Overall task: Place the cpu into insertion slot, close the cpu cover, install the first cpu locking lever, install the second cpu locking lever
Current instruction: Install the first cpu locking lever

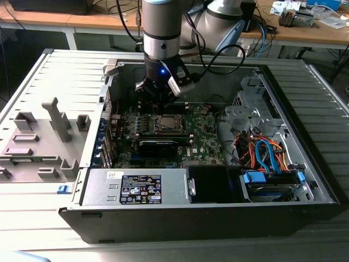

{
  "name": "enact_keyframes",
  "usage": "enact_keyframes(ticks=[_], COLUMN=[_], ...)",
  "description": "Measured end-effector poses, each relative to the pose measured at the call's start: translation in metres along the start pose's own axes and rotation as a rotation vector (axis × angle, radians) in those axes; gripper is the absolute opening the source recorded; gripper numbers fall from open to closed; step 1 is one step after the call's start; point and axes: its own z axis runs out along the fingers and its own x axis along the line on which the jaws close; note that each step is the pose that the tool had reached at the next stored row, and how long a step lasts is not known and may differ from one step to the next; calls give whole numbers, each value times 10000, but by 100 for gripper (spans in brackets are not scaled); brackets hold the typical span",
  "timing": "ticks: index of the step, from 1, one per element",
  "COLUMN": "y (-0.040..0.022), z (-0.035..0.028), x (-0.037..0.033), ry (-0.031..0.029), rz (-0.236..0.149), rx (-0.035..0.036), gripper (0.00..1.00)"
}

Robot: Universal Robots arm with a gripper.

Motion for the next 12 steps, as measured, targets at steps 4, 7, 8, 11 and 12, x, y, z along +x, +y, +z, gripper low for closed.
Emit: enact_keyframes(ticks=[4,7,8,11,12], y=[1,2,2,3,3], z=[0,0,0,-1,0], x=[14,23,29,40,42], ry=[0,0,0,0,0], rz=[1,0,0,0,0], rx=[0,0,0,0,0], gripper=[11,11,11,11,11])
